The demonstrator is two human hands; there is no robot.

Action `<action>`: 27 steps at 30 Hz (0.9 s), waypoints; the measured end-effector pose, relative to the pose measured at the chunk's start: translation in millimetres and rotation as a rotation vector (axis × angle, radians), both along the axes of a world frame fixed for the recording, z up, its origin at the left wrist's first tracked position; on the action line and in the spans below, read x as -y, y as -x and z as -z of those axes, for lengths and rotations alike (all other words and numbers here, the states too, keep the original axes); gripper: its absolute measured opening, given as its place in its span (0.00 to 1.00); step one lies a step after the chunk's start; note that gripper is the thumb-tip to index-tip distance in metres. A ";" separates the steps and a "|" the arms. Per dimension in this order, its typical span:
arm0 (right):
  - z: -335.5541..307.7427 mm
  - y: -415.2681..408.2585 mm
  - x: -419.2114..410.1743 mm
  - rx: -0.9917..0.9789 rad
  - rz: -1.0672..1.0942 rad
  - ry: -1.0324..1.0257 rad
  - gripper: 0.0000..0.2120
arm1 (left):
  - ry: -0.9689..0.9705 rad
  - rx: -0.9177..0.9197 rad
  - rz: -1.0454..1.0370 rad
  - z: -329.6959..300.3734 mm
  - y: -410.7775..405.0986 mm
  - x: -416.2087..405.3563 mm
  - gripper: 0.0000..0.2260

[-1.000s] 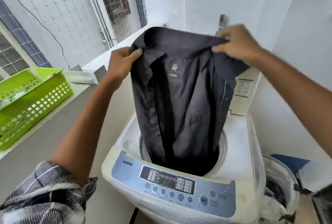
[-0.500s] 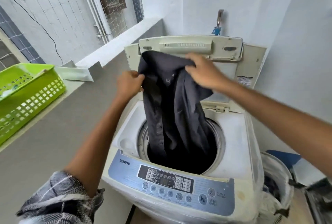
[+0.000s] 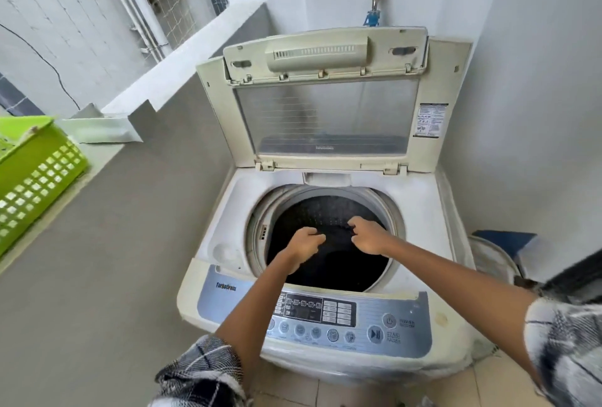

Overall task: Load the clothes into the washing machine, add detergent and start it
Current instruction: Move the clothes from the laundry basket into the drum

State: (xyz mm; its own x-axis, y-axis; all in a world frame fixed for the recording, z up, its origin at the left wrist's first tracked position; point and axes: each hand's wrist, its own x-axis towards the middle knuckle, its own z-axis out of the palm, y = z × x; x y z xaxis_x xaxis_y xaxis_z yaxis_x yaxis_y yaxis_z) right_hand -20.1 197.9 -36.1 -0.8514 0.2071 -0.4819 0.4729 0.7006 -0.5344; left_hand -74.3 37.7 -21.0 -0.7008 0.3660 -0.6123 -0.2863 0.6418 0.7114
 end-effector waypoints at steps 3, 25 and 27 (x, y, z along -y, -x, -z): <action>-0.5 -3.8 -5.8 -0.169 0.165 0.041 0.18 | -0.087 0.013 -0.042 -1.0 -3.6 -7.6 0.17; 54.4 -166.8 -268.0 -0.464 0.959 0.174 0.08 | -0.389 0.210 0.094 7.0 -156.9 -335.8 0.08; 86.1 -179.0 -292.9 -0.384 0.999 0.207 0.06 | -0.311 0.253 0.070 35.2 -168.1 -370.6 0.10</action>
